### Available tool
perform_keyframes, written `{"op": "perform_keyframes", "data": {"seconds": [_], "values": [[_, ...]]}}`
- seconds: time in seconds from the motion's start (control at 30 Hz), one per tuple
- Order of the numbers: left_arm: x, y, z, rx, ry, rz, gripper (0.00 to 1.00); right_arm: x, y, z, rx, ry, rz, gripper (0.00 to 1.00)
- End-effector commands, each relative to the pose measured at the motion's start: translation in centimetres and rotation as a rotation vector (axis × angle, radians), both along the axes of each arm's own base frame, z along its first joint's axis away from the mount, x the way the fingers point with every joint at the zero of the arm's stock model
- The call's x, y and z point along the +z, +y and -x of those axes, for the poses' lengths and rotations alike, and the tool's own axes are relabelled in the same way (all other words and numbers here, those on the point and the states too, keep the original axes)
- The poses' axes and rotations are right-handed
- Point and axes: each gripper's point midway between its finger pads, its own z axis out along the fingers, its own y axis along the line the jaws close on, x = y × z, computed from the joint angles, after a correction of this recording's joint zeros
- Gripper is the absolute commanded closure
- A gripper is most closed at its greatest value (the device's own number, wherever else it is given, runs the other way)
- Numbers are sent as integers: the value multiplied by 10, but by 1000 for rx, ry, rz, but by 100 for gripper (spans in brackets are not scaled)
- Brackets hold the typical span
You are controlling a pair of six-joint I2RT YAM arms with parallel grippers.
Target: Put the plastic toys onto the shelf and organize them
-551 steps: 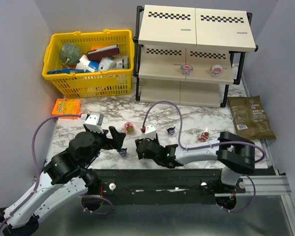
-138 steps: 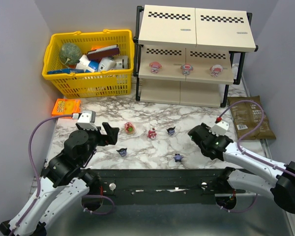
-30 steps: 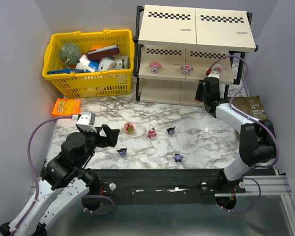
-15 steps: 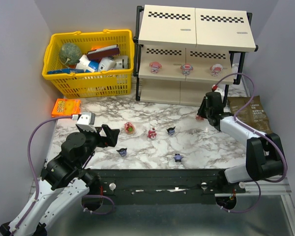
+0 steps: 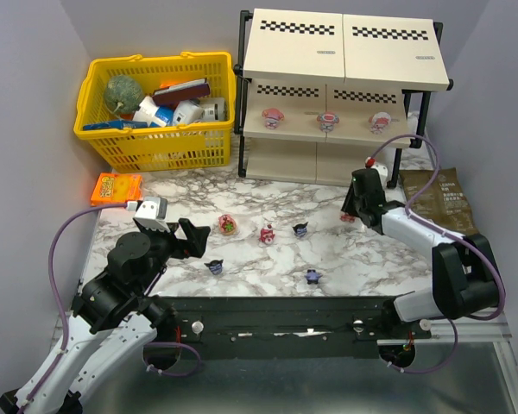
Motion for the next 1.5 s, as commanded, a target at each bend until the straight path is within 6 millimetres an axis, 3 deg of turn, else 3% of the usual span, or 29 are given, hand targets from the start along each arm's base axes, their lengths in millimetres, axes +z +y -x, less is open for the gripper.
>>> {"op": "perform_keyframes", "data": {"seconds": [0.0, 0.13, 0.37, 0.43, 0.53, 0.8, 0.93, 1.07, 1.23, 1.47], "values": [[-3, -1, -2, -2, 1, -7, 1, -2, -3, 6, -22, -1, 27, 51], [-3, 0, -2, 4, 0, -5, 1, 3, -1, 7, -11, -11, 21, 43], [-2, 0, -2, 0, -5, -6, 1, 34, 6, 15, -2, -84, -51, 11], [-4, -2, -3, -3, 2, -7, 1, 51, 11, 22, -20, -122, -124, 8], [-6, -5, -4, -13, 16, -16, 1, 59, 15, 37, -100, -119, -253, 4], [-15, -5, -15, 45, 82, -29, 1, 63, 38, 62, -337, -83, -668, 2], [-9, 4, -29, 131, 65, -44, 1, 63, 43, 61, -501, -45, -845, 3], [-1, 0, -44, 176, 67, -40, 1, 79, 44, 57, -639, 21, -930, 5], [15, -12, -58, 187, 108, -23, 1, 81, 34, 53, -855, 109, -986, 7], [37, -18, -68, 185, 93, -31, 1, 61, 22, 54, -996, 184, -982, 13]]}}
